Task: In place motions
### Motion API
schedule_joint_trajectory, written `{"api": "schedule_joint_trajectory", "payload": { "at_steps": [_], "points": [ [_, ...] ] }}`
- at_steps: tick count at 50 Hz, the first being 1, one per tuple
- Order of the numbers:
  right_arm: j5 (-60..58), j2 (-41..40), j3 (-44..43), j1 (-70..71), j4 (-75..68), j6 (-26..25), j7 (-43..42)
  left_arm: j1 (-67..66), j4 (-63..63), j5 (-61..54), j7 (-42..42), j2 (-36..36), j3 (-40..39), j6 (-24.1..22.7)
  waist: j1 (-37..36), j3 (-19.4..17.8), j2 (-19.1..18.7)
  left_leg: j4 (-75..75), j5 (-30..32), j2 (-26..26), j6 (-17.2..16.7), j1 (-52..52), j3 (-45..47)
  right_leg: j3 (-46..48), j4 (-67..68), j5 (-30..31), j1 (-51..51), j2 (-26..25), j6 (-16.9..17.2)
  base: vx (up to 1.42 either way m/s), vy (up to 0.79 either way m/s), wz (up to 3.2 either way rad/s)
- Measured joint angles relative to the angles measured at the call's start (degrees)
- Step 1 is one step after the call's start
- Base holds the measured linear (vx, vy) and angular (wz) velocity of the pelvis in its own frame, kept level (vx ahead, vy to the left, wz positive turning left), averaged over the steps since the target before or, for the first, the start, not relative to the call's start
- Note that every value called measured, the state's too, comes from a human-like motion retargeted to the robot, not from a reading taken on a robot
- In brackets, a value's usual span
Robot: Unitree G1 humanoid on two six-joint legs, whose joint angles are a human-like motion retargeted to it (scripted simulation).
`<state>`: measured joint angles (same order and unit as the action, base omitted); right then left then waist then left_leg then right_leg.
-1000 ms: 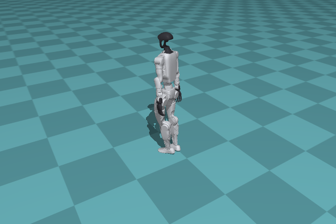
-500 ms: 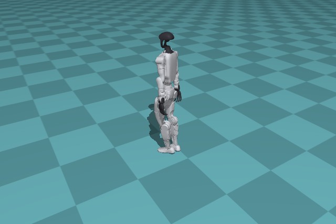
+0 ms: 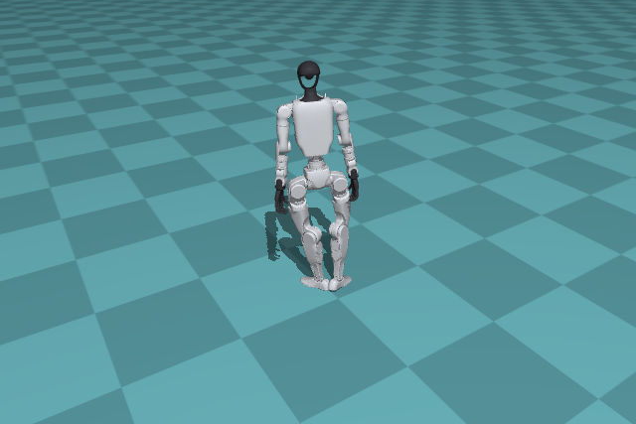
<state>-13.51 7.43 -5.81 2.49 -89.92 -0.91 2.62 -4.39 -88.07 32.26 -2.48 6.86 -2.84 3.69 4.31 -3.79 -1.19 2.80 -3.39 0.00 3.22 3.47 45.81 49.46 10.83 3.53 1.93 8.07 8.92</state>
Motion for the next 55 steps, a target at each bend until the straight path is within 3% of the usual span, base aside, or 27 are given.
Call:
{"api": "schedule_joint_trajectory", "payload": {
  "at_steps": [3,5,8,15,18,20,22,25,27,30,33,35,37,40,42,44,48,55],
  "points": [
    [3.49,1.41,-2.72,-0.39,-4.65,-2.28,0.34,-0.36,-0.20,-1.19,0.10,-0.69,-1.12,-0.06,0.27,1.27,0.28,-0.37,-1.32,-0.17,-0.40,0.50,2.72,0.44,-2.04,2.44,2.18,-0.15,-0.96,0.01,-0.22,-1.34],
    [5.69,2.33,-4.50,-1.18,-7.00,-3.24,0.50,-0.64,-0.10,-1.57,0.23,-1.07,-1.68,-0.27,0.87,2.41,1.32,-0.76,-2.23,-1.41,-0.70,0.70,4.15,-0.88,-4.78,2.94,3.20,-0.16,2.16,0.05,-0.22,-0.96],
    [8.73,3.09,-6.51,-3.85,-7.49,-5.05,0.77,-0.96,0.03,-1.65,0.79,-0.97,-1.53,-1.08,1.12,3.70,2.10,-1.74,-3.08,-1.56,-1.93,1.88,6.29,-7.23,-8.56,-2.07,2.42,-2.77,-1.05,0.13,-0.24,-0.84],
    [8.89,2.57,-7.71,-5.60,-7.49,-5.16,0.89,-0.20,0.33,-3.65,1.27,-0.64,-0.56,-3.53,2.55,3.76,3.09,-7.08,-2.58,1.85,-3.16,4.39,9.75,-14.28,-9.97,-5.85,1.48,-3.90,-1.30,0.03,-0.28,-0.73],
    [5.80,1.75,-6.19,-4.23,-7.49,-4.51,1.42,-0.39,1.27,-2.98,0.12,-0.36,-1.44,-3.93,2.03,3.76,5.97,-13.24,0.31,3.66,-0.34,5.05,13.21,-18.73,-9.75,-7.25,0.93,-1.61,-1.01,0.03,-0.24,-1.44],
    [3.69,1.07,-5.25,-3.06,-7.01,-3.78,1.63,-0.48,1.50,-3.48,-2.05,-0.27,-1.89,-4.72,1.83,3.35,9.05,-20.62,1.13,5.17,4.78,3.97,12.58,-20.95,-9.70,-8.03,1.00,1.32,-0.84,0.00,-0.27,-1.47],
    [1.99,0.46,-4.08,-2.45,-5.19,-3.22,1.64,-0.61,1.44,-4.55,-3.15,-0.15,-1.71,-5.59,1.00,2.83,11.05,-30.78,-0.88,8.13,10.86,1.29,8.60,-24.19,-9.62,-8.75,1.11,3.13,-0.97,0.07,-0.30,-1.78],
    [-0.02,-0.14,-2.30,-1.20,-2.36,-2.62,1.40,-0.15,1.02,-5.12,-3.66,-0.28,-2.10,-5.70,-1.00,1.08,8.76,-46.82,-5.04,15.63,11.78,-4.52,-4.68,-28.79,-9.43,-10.47,2.34,-1.39,-3.25,0.13,-0.34,-2.03],
    [-0.59,-0.26,-1.68,-0.27,-0.93,-2.27,0.79,0.05,1.24,-5.27,-3.78,-0.87,-1.98,-5.88,-2.22,0.23,7.78,-48.93,-5.92,13.64,11.78,-8.18,-11.60,-31.57,-9.27,-10.28,1.90,-2.60,-4.44,0.00,-0.18,-1.80],
    [-0.37,-0.24,-1.32,1.07,0.53,-2.02,0.11,0.44,1.79,-5.56,-3.05,-1.59,-0.88,-6.58,-3.17,-1.08,6.60,-47.89,-8.73,13.21,11.78,-8.32,-11.75,-35.27,-8.76,-10.13,1.64,-3.62,-5.64,-0.01,-0.09,-1.49],
    [0.74,0.43,-2.14,1.76,1.45,-1.91,0.29,1.10,2.38,-4.45,-2.24,-2.63,1.33,-6.87,-2.14,-0.46,5.31,-40.74,-8.94,5.15,11.78,-12.45,-18.63,-36.71,-8.85,-8.91,-0.33,-2.52,-5.60,-0.05,0.12,-0.63],
    [1.56,1.12,-2.97,1.70,1.83,-1.89,0.43,1.45,2.70,-3.23,-2.17,-3.45,2.98,-6.83,-0.28,0.95,4.04,-31.22,-4.97,-3.00,11.50,-14.72,-26.19,-36.43,-8.83,-8.10,-2.22,-1.29,-4.92,-0.02,0.26,-0.16],
    [2.50,1.42,-3.56,1.61,1.47,-2.01,0.28,1.47,3.09,-2.15,-2.29,-3.74,4.22,-7.01,-0.36,0.65,1.68,-21.47,-1.03,-5.97,8.81,-13.07,-31.80,-38.16,-8.54,-7.85,-2.13,-3.70,-5.25,0.09,0.12,-0.88],
    [3.84,1.89,-4.14,0.85,-0.32,-2.45,-0.01,0.31,3.89,-0.48,-2.26,-3.96,5.78,-7.60,-0.50,0.81,-0.89,-10.90,6.93,-9.76,11.54,-9.83,-38.44,-41.76,-8.21,-7.49,-1.37,-6.72,-5.18,0.21,0.06,-0.89],
    [4.02,2.22,-4.77,1.02,-2.22,-3.56,-0.11,0.04,3.97,0.74,-1.53,-4.08,6.05,-7.77,3.14,2.50,-1.92,-11.02,4.38,-4.12,9.45,-8.32,-27.41,-40.85,-7.92,-7.25,-2.30,-6.73,-4.61,0.16,0.07,-0.09],
    [4.68,1.57,-5.11,1.18,-3.61,-4.74,-1.61,0.66,3.67,1.73,-1.38,-3.90,5.70,-7.44,3.94,2.48,-2.17,-10.30,6.04,-5.73,8.75,-9.24,-32.55,-42.15,-7.62,-6.73,-2.82,-7.08,-4.38,0.04,0.02,-0.20],
    [5.28,1.93,-4.46,-0.23,-6.33,-3.60,-2.31,1.52,3.88,1.84,-0.92,-2.87,6.66,-7.43,4.75,1.06,-1.21,-8.53,6.29,-5.95,9.45,-6.11,-29.64,-41.99,-7.50,-6.05,-1.43,-6.73,-4.69,0.06,0.02,-0.30],
    [-1.70,2.06,-3.54,-3.99,-7.49,-6.19,-3.41,0.45,3.99,-1.18,0.16,-4.15,4.29,-6.92,2.77,3.22,-1.09,-7.87,6.44,-6.48,10.12,-6.06,-29.46,-44.47,-7.27,-5.13,-2.55,-6.87,-4.37,0.09,0.04,-0.33]
  ]
}}
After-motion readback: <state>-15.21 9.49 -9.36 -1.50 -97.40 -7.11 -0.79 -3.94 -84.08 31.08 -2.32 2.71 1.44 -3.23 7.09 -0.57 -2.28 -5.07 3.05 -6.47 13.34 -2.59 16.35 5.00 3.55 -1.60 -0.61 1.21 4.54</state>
